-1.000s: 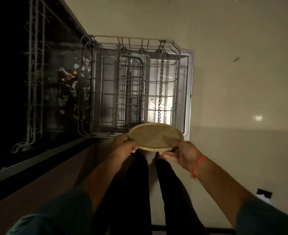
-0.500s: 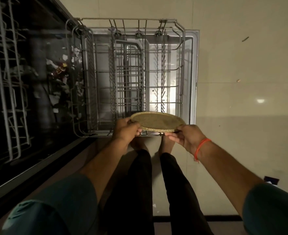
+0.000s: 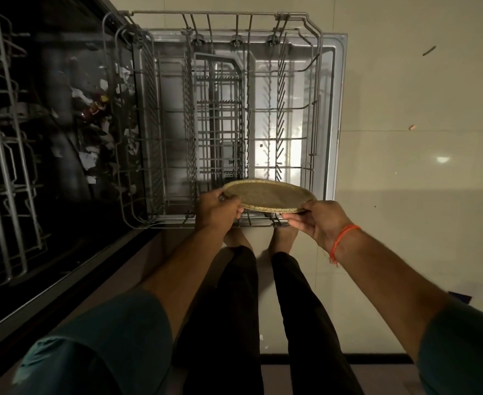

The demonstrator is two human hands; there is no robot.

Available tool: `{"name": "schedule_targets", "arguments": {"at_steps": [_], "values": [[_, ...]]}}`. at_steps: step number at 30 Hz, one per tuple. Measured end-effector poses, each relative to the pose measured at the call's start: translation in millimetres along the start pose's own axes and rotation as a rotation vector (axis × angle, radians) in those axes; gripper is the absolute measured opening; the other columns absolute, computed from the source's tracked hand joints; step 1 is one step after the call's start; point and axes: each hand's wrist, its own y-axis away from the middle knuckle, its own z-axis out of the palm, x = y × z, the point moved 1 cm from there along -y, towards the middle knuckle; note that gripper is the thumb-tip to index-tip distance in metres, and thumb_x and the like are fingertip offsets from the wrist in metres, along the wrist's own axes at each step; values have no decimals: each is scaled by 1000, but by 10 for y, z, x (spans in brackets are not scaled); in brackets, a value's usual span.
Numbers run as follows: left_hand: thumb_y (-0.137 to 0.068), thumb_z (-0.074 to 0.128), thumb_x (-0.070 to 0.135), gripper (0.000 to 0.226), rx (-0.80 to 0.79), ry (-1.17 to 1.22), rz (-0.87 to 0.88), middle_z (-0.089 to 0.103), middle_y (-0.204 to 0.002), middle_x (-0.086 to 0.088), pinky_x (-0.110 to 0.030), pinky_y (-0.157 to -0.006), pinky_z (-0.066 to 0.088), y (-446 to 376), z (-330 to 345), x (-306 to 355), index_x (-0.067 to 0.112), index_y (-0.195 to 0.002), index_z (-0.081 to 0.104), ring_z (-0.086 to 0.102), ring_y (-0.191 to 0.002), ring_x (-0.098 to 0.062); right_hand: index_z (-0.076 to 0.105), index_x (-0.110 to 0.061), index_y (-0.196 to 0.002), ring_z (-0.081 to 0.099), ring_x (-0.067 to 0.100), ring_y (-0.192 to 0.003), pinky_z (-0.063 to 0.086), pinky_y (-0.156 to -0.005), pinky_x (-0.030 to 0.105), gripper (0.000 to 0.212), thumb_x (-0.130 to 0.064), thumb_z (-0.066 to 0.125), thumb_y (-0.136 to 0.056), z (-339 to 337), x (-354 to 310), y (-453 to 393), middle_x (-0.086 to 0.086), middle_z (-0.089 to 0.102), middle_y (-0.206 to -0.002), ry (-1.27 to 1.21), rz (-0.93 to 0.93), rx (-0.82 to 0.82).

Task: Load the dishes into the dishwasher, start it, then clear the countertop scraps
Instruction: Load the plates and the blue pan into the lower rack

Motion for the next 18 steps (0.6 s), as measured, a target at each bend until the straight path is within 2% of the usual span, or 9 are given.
{"name": "schedule_targets", "arguments": {"at_steps": [3, 8, 12, 18], "values": [[-99, 62, 6, 36, 16, 0, 3, 69, -86, -8, -11, -48, 48, 22, 54, -3, 7, -134, 63, 61, -60, -5, 57, 4, -118, 76, 21, -67, 61, -56, 25, 20, -4, 46, -105, -28, -27, 24, 17, 75, -79, 9, -6, 8], [-96, 63, 5, 30, 88, 45, 53, 69, -79, -6, -13, -49, 47, 90, 121, 15, 6, -125, 69, 60, -48, 2, 56, 5, -119, 76, 22, -66, 59, -53, 24, 20, -3, 44, -104, -40, -110, 28, 18, 73, -87, 18, -30, 33], [-96, 65, 7, 29, 113, 74, 66, 70, -78, -5, -17, -54, 51, 118, 122, 43, 9, -125, 69, 64, -56, -1, 56, 5, -120, 76, 21, -65, 59, -51, 24, 21, -2, 44, -104, -15, -184, 52, 19, 73, -92, 40, -27, 24], [-97, 64, 6, 25, 95, 53, 27, 69, -76, -4, -17, -57, 56, 55, 133, 47, 3, -122, 69, 65, -62, -10, 51, 5, -126, 75, 20, -61, 60, -53, 25, 23, -2, 43, -105, 6, -239, -37, 23, 71, -96, 70, -5, 33]]}}
